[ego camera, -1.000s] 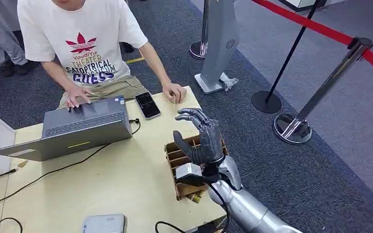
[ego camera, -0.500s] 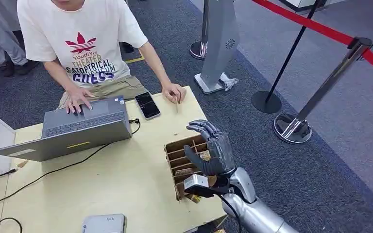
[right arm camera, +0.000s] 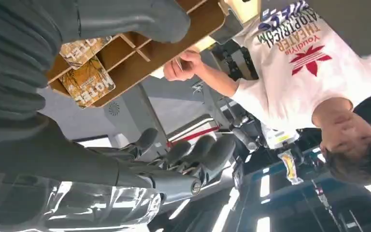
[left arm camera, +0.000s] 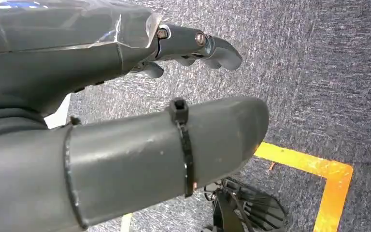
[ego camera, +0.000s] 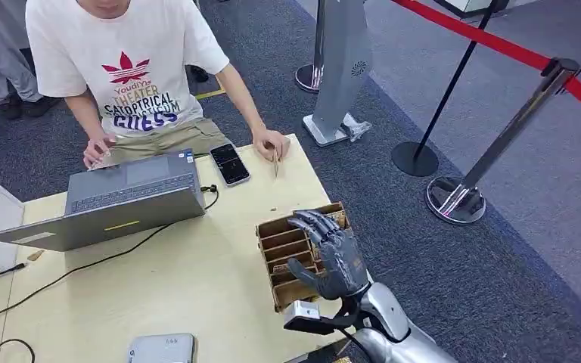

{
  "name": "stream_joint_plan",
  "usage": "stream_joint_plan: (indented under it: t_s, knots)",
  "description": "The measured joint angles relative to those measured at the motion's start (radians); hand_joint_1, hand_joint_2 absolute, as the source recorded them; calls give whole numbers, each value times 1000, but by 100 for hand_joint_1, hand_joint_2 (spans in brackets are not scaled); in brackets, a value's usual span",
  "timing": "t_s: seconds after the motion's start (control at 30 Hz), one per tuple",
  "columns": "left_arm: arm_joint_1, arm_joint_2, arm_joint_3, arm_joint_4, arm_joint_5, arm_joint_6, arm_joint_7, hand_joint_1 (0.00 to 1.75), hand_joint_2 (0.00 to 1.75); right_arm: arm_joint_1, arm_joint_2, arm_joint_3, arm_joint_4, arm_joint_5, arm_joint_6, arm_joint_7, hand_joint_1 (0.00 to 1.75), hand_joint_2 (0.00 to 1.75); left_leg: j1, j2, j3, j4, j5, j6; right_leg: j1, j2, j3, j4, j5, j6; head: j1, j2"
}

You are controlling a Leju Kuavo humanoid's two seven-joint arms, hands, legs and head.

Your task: Pass the card to the sensor for recognition and then transmit it.

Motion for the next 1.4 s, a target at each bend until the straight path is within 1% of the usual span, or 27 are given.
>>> stream_joint_plan:
  t_s: [0.03,0.1,0.13,0.2,0.27,0.37,0.4,0.5,0.53,0.57,0.6,0.63,0.73,0.77,0.8,0.83,0.93,1.0,1.03,1.33,1.37,1.4]
  knots:
    - [0,0,0,0,0,0,0,0,0,1,-3,3,-2,14,4,9,51,175,0,0,0,0,0,0,0,0,0,0,0,0,0,0]
    - [0,1,0,0,-5,-1,0,0,0,1,-15,13,-8,62,10,37,52,175,0,0,0,0,0,0,0,0,0,0,0,0,0,0]
    - [0,2,0,0,-6,-3,0,0,0,2,-21,18,-11,84,13,48,49,175,0,0,0,0,0,0,0,0,0,0,0,0,0,0]
    - [0,3,0,0,-8,-3,5,0,0,4,-33,24,-19,109,23,65,54,175,0,0,0,0,0,0,0,0,0,0,0,0,0,0]
    - [-1,3,0,0,-10,-5,7,0,0,4,-43,35,-26,129,40,78,52,175,0,0,0,0,0,0,0,0,0,0,0,0,0,0]
    - [-3,3,0,0,-11,-6,8,0,0,3,-48,45,-31,141,62,91,52,175,0,0,0,0,0,0,0,0,0,0,0,0,0,0]
    - [-3,3,0,0,-12,-6,8,0,0,3,-50,47,-32,145,68,93,59,175,0,0,0,0,0,0,0,0,0,0,0,0,0,0]
    - [-4,3,0,0,-16,-7,-2,0,0,3,-53,56,-39,148,98,117,63,175,0,0,0,0,0,0,0,0,0,0,0,0,0,0]
    - [-4,3,0,0,-18,-10,-5,0,0,5,-57,59,-42,149,106,125,59,175,0,0,0,0,0,0,0,0,0,0,0,0,0,0]
    - [-5,3,0,0,-21,-10,-6,0,0,8,-62,61,-47,149,111,132,63,175,0,0,0,0,0,0,0,0,0,0,0,0,0,0]
    - [-6,3,0,0,-21,-11,-7,0,0,12,-68,63,-51,147,116,135,63,175,0,0,0,0,0,0,0,0,0,0,0,0,0,0]
    - [-6,3,0,0,-23,-11,-7,0,0,15,-75,64,-55,145,122,140,59,175,0,0,0,0,0,0,0,0,0,0,0,0,0,0]
    - [-10,3,0,0,-23,-11,-6,0,0,16,-91,68,-60,138,150,142,56,175,0,0,0,0,0,0,0,0,0,0,0,0,0,0]
    - [-11,2,0,0,-21,-11,-6,0,0,15,-94,71,-60,130,164,140,63,175,0,0,0,0,0,0,0,0,0,0,0,0,0,0]
    - [-12,2,0,0,-21,-10,-6,0,0,13,-97,72,-60,123,174,137,63,175,0,0,0,0,0,0,0,0,0,0,0,0,0,0]
    - [-12,1,0,0,-19,-10,-6,0,0,8,-97,74,-60,121,184,134,54,175,0,0,0,0,0,0,0,0,0,0,0,0,0,0]
    - [-13,-3,0,0,-14,-7,-10,0,0,-10,-100,83,-53,100,214,124,54,175,0,0,0,0,0,0,0,0,0,0,0,0,0,0]
    - [-13,-6,1,0,-13,-6,-14,0,0,-22,-100,88,-48,91,225,121,51,175,0,0,0,0,0,0,0,0,0,0,0,0,0,0]
    - [-13,-6,1,0,-13,-6,-15,0,0,-26,-100,89,-47,91,227,121,56,175,0,0,0,0,0,0,0,0,0,0,0,0,0,0]
    - [-14,-7,3,0,-13,-2,-13,0,0,-60,-100,100,-24,70,273,121,58,175,0,0,0,0,0,0,0,0,0,0,0,0,0,0]
    - [-14,-7,3,0,-13,-2,-13,0,0,-64,-100,102,-21,70,274,121,61,175,0,0,0,0,0,0,0,0,0,0,0,0,0,0]
    - [-14,-7,3,0,-12,-2,-13,0,0,-68,-100,103,-19,70,274,121,70,175,0,0,0,0,0,0,0,0,0,0,0,0,0,0]
